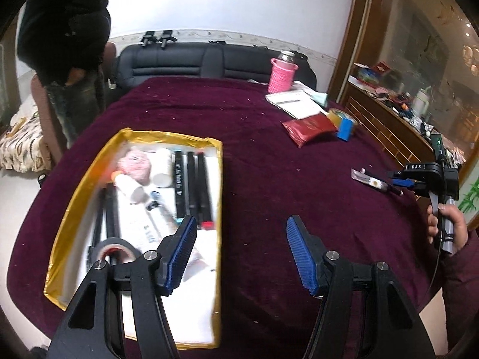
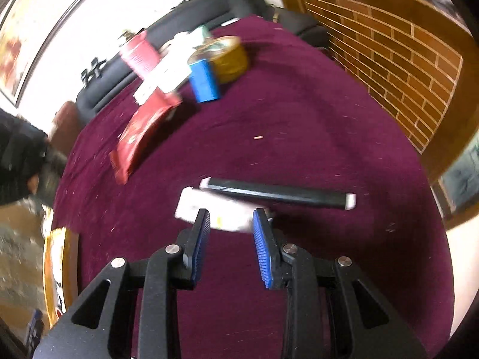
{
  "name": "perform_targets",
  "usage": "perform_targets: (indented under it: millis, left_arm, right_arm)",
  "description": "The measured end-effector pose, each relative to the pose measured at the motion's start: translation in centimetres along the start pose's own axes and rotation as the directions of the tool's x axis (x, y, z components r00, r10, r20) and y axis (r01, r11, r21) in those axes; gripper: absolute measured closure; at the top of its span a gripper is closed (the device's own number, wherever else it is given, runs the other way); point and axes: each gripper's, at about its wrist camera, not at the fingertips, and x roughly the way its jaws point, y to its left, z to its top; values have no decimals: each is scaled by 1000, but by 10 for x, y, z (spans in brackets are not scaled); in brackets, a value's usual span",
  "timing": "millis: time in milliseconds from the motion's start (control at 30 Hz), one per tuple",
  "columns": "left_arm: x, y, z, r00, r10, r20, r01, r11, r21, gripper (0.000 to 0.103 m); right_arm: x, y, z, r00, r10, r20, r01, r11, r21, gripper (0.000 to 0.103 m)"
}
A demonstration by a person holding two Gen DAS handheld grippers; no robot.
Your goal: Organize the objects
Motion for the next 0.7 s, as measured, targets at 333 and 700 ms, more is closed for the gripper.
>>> perform_targets:
  millis: [333,700]
  left_arm:
    - [12,-22,5,998,-47,-48,46,999,-21,47]
    - [44,-55,31,986,-123,-112,123,992,-7,47]
  right_arm:
    - [40,-4,13,995,71,-65,-72,997,-4,75]
    - [21,58,-9,944,267,-192,-307,924,-228,75]
